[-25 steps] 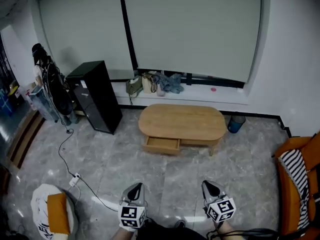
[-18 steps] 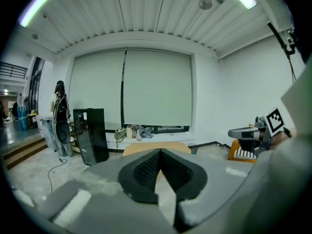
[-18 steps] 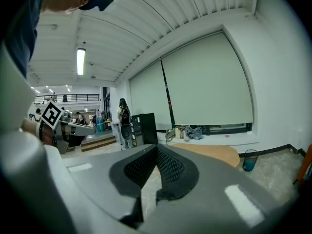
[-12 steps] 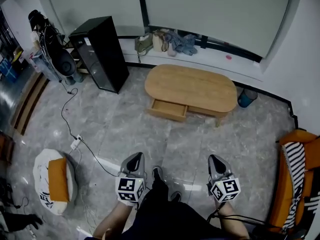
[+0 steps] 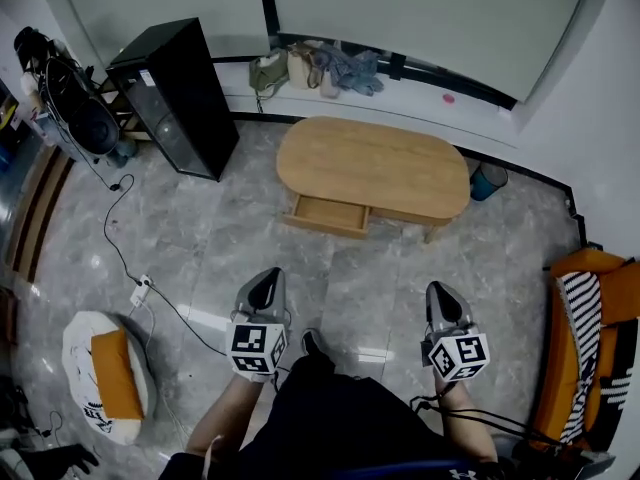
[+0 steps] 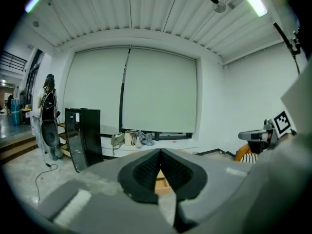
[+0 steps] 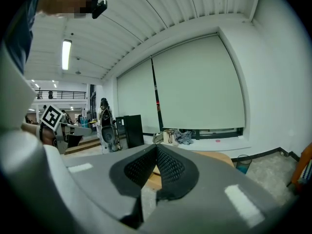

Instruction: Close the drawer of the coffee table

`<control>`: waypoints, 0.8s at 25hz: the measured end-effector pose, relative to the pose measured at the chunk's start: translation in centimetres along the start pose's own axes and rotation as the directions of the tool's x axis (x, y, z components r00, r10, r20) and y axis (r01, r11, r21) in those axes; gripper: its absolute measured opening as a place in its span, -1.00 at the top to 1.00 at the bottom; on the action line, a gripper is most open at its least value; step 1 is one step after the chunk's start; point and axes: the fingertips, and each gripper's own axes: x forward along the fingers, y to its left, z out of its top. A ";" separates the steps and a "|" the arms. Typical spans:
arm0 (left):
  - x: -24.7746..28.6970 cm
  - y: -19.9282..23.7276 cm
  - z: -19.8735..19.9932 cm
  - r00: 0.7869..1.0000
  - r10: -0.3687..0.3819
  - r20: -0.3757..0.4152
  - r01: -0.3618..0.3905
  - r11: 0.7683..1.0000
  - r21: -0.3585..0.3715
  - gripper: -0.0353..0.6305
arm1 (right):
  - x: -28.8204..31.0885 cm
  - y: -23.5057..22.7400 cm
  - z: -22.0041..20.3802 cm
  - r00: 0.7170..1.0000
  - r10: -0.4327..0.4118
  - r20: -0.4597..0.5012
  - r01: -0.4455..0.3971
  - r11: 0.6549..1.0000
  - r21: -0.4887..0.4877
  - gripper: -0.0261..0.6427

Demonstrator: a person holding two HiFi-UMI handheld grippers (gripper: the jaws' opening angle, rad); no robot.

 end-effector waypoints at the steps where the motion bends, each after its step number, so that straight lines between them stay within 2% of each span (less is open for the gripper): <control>1: 0.9 0.9 0.5 1.000 -0.004 0.003 0.004 1.000 0.003 0.89 | 1.1 0.1 0.4 1.000 -0.006 0.002 0.006 1.000 0.000 0.92; 11: 5.7 9.7 0.3 0.999 -0.005 -0.043 0.005 1.000 -0.006 0.89 | 10.6 3.5 1.3 1.000 -0.012 0.005 0.012 1.000 0.018 0.92; 15: 6.7 11.2 -0.6 0.998 -0.004 -0.065 0.003 1.000 -0.023 0.89 | 12.4 4.6 0.4 1.000 0.004 -0.024 -0.004 1.000 0.011 0.92; 20: 9.1 11.1 -0.8 0.996 -0.029 -0.081 0.027 0.999 -0.025 0.89 | 14.4 3.5 -0.3 0.999 -0.002 -0.048 0.003 1.000 0.023 0.92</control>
